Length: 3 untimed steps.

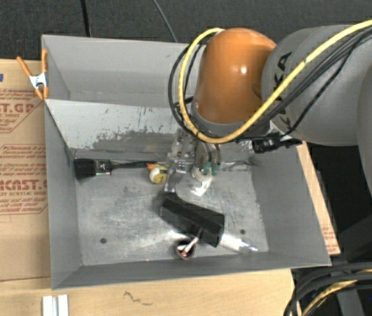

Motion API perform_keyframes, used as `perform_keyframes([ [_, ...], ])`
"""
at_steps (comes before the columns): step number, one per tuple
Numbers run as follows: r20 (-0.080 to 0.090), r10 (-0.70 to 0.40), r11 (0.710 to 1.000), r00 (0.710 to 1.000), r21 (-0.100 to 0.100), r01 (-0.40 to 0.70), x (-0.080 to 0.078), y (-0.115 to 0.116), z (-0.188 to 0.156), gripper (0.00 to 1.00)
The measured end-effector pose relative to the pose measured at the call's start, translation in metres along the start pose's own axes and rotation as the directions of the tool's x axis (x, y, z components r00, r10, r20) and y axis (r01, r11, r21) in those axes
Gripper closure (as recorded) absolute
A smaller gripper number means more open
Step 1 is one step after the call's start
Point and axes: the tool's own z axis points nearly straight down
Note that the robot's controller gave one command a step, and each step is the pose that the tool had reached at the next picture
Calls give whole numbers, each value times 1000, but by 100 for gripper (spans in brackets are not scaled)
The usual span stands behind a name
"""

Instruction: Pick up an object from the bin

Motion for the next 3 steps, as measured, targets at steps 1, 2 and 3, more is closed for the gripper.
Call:
perform_keyframes([
  [1, 7, -11, 1000, 1000, -1, 11, 8, -2, 46, 100],
  [2, -5, 42, 999, 999, 3, -42, 15, 24, 73, 100],
  [3, -4, 50, 999, 999, 2, -50, 15, 30, 71, 100],
])
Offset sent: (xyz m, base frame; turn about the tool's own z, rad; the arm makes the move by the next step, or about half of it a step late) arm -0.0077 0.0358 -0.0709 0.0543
